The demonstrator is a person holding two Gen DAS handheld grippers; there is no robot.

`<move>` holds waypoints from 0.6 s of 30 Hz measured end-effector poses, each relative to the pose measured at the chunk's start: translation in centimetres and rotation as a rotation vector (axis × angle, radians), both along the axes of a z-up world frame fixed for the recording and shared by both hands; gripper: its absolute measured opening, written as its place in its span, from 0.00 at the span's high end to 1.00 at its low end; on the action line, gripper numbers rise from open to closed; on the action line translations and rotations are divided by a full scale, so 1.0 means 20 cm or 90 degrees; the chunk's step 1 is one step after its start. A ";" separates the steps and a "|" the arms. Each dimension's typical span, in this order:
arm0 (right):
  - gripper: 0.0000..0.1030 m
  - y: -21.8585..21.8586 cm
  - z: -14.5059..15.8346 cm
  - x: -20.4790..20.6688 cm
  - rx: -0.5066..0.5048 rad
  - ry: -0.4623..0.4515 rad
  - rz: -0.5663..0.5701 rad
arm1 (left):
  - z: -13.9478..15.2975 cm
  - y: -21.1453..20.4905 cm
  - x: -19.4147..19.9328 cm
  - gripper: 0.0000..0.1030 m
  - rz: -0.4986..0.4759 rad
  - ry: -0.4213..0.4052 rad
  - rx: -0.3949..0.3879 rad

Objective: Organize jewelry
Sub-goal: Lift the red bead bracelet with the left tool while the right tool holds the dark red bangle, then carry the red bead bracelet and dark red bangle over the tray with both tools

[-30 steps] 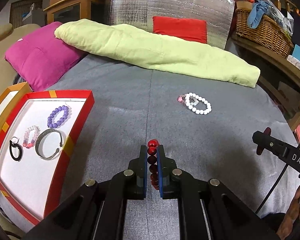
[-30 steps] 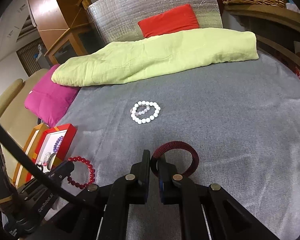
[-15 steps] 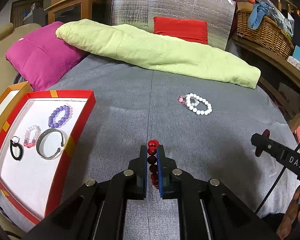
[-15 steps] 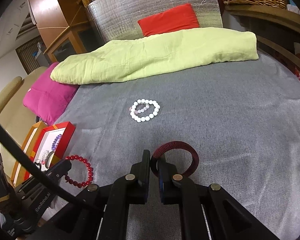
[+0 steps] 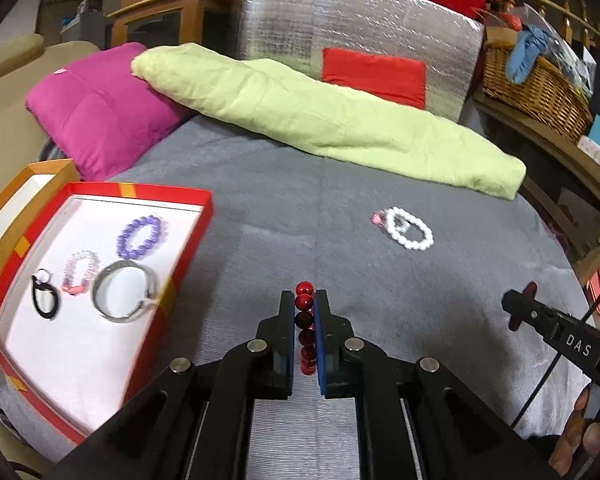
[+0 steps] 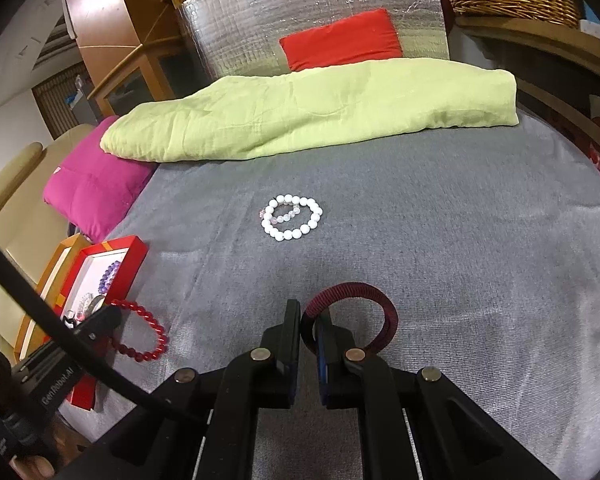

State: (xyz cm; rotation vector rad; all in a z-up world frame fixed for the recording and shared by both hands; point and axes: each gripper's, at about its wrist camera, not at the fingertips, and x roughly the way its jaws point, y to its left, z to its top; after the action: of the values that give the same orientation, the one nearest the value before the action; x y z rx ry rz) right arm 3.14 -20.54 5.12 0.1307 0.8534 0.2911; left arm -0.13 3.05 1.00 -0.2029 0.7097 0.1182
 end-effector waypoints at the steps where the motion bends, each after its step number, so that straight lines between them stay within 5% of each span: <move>1: 0.92 0.00 0.00 0.00 -0.001 -0.001 0.000 | 0.00 0.03 -0.01 0.91 0.007 -0.003 -0.003; 18: 0.92 0.06 0.02 -0.04 -0.023 -0.010 0.024 | 0.05 0.27 -0.14 0.91 0.075 -0.028 -0.019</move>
State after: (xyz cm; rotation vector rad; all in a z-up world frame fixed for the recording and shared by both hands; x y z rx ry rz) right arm 2.43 -19.31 5.45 0.0788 0.8465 0.3114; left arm -2.86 8.55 1.91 -0.2754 0.6563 0.2149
